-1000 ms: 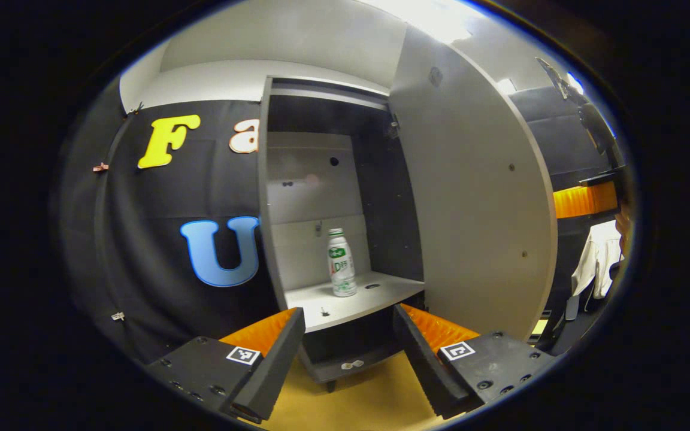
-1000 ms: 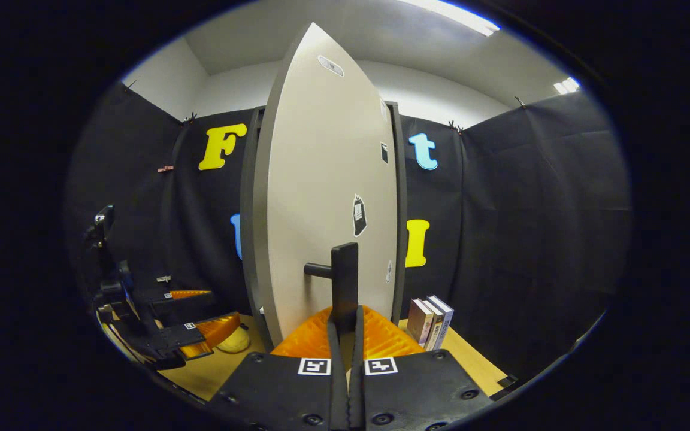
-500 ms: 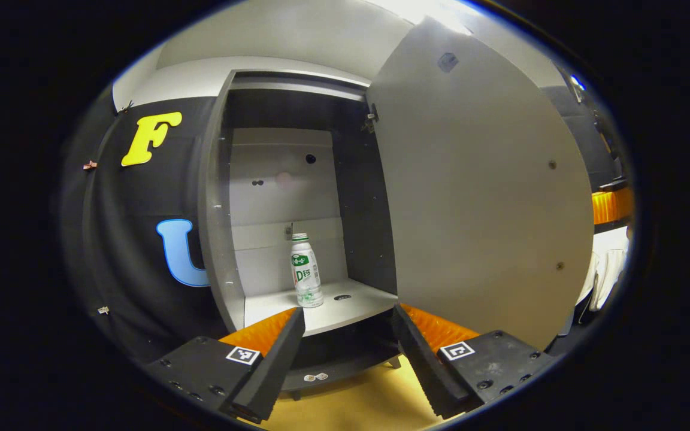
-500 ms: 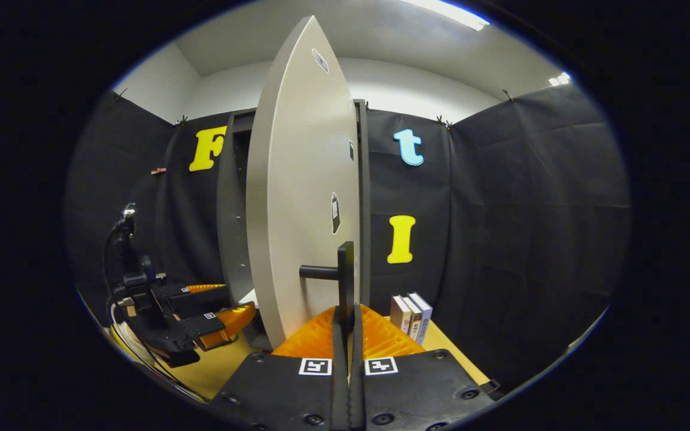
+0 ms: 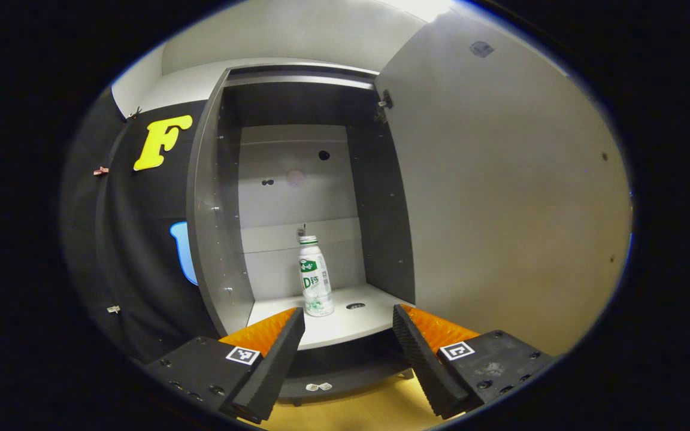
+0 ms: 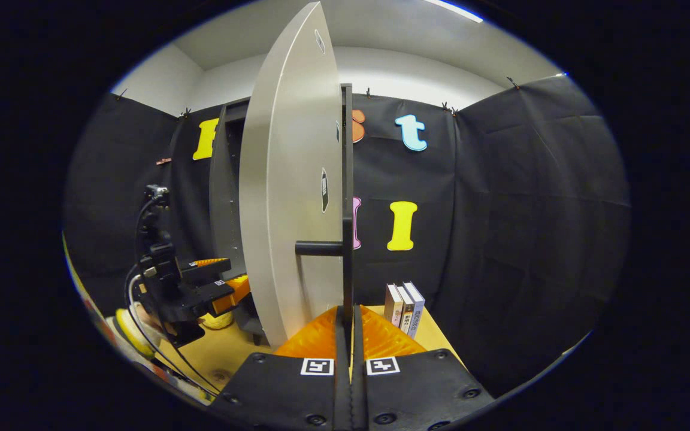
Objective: Open the cabinet door with the right hand, grasp the bottle in the cabinet with the left hand and place it on the coaster, then close the cabinet door with the right hand.
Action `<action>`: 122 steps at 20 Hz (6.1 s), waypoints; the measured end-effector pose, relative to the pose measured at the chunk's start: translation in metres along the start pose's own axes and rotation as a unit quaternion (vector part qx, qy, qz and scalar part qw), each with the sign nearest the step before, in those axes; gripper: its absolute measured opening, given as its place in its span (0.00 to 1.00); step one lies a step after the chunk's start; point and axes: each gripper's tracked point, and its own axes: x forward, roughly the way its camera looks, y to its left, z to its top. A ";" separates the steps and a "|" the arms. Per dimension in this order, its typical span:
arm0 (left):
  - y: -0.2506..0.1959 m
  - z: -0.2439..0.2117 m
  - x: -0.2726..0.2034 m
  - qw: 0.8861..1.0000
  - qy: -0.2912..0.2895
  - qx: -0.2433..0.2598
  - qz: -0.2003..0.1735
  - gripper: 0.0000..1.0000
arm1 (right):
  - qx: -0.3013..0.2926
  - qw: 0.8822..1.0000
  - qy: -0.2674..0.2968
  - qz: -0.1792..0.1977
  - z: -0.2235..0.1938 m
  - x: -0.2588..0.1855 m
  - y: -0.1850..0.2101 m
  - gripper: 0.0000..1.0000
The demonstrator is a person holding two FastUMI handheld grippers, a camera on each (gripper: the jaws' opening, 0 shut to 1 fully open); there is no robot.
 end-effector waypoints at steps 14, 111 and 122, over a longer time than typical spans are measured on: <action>0.050 -0.015 0.197 0.998 0.015 -0.022 0.054 0.93 | -0.013 1.000 0.004 -0.002 -0.009 -0.010 -0.025 0.06; 0.096 -0.104 -0.226 0.999 0.029 -0.009 0.031 0.94 | -0.099 0.990 -0.053 0.087 -0.048 -0.087 0.142 0.98; 0.026 -0.062 -0.206 0.997 0.049 -0.067 -0.006 0.96 | -0.023 0.996 -0.085 -0.032 -0.014 -0.128 -0.015 0.97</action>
